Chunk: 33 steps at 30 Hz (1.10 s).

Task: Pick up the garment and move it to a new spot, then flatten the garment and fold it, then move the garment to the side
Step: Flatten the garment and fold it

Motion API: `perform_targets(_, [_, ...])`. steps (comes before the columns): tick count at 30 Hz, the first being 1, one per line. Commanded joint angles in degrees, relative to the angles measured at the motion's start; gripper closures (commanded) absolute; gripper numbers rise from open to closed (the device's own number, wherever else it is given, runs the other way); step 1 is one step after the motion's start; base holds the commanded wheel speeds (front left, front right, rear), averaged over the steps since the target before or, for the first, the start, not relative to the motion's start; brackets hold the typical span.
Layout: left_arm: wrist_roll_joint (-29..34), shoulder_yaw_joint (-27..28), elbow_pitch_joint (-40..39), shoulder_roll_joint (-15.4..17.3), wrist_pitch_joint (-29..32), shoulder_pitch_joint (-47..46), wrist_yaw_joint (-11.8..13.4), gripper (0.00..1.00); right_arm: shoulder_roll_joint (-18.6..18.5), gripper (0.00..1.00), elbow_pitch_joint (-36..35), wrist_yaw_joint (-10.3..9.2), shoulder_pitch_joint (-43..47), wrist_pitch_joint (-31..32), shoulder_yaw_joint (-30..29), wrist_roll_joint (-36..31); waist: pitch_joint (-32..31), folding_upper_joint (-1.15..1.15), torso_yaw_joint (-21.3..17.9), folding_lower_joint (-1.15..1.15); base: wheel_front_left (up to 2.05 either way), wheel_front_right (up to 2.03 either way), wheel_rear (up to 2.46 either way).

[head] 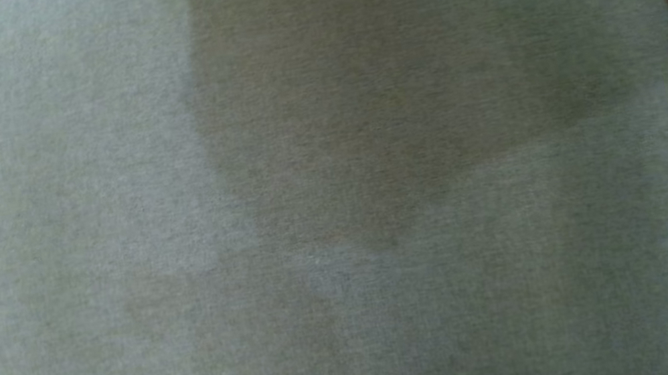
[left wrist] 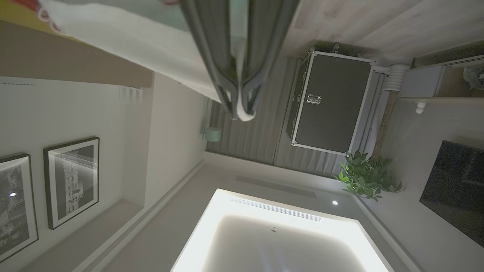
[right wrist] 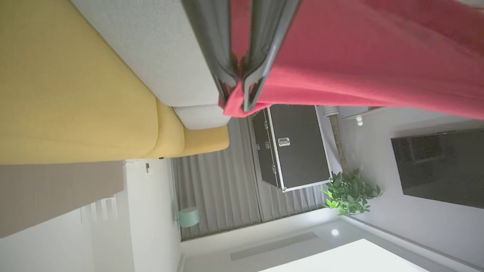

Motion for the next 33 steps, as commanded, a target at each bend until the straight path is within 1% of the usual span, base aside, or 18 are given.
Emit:
perform_targets(1, [0.7,0.4,-0.2,2.1,-0.6,-1.4,-0.4,1.0,0.6,1.0,0.8,-0.04,-1.6,-0.9,0.7,-0.3,0.6,0.0,1.0,0.01,0.0,0.0,0.0])
perform_targets(6, [1.5,-2.4,3.5,0.4,-1.2,4.0,-1.3,1.0,-0.3,1.0,9.1,-0.04,2.1,-2.0,5.3,0.5,0.9,0.0,2.4,0.01,0.0,0.0,0.0])
perform_targets(10, [1.4,-3.0,4.6,-0.2,-1.3,11.2,-1.5,1.0,-1.6,1.0,14.5,-0.04,6.8,-0.5,9.8,2.0,0.4,0.0,3.1,0.01,0.0,0.0,0.0])
perform_targets(12, [0.6,-4.7,5.4,-0.3,-1.3,15.7,-1.5,1.0,-2.1,1.0,16.3,-0.04,9.3,0.8,12.5,2.9,-0.6,0.0,3.1,0.01,0.0,0.0,0.0])
perform_targets(14, [-1.7,-7.4,7.0,0.0,0.2,20.9,-1.5,1.0,-2.0,1.0,16.9,-0.04,12.5,1.8,16.2,3.8,-2.5,0.0,2.8,0.01,0.0,0.0,0.0])
perform_targets(15, [-1.7,-7.4,7.0,0.0,0.2,20.9,-1.5,1.0,-2.0,1.0,16.9,-0.04,12.5,1.8,16.2,3.8,-2.5,0.0,2.8,0.01,0.0,0.0,0.0])
perform_targets(16, [-3.4,-8.3,7.2,0.5,0.9,23.5,-1.5,1.0,-2.0,1.0,16.8,-0.04,14.2,2.3,18.3,4.4,-3.5,0.0,2.5,0.01,0.0,0.0,0.0])
perform_targets(18, [-5.4,-11.3,6.6,2.3,2.5,28.4,-1.5,1.0,-2.4,1.0,16.6,-0.04,17.4,3.6,22.0,6.2,-5.6,0.0,1.9,0.01,0.0,0.0,0.0])
perform_targets(21, [-9.3,-14.7,3.8,5.0,4.5,35.1,-1.5,1.0,-3.2,1.0,14.9,-0.04,21.9,6.9,26.8,10.8,-8.6,0.0,1.4,0.01,0.0,0.0,0.0])
perform_targets(25, [-14.1,-18.2,-1.6,8.4,8.0,42.5,-1.5,1.0,-6.4,1.0,9.6,-0.04,27.5,10.6,32.9,18.4,-12.8,0.0,1.6,0.01,0.0,0.0,0.0])
perform_targets(29, [-16.3,-20.1,-7.3,12.6,9.6,48.7,-1.5,1.0,-10.3,1.0,3.8,-0.04,32.2,12.6,38.3,25.3,-16.6,0.0,1.5,0.01,0.0,0.0,0.0])
perform_targets(33, [-17.0,-20.5,-13.3,16.4,9.7,55.1,-1.4,1.0,-13.5,1.0,-1.7,-0.04,36.0,12.8,43.7,30.5,-20.2,0.0,0.8,0.01,0.0,0.0,0.0])
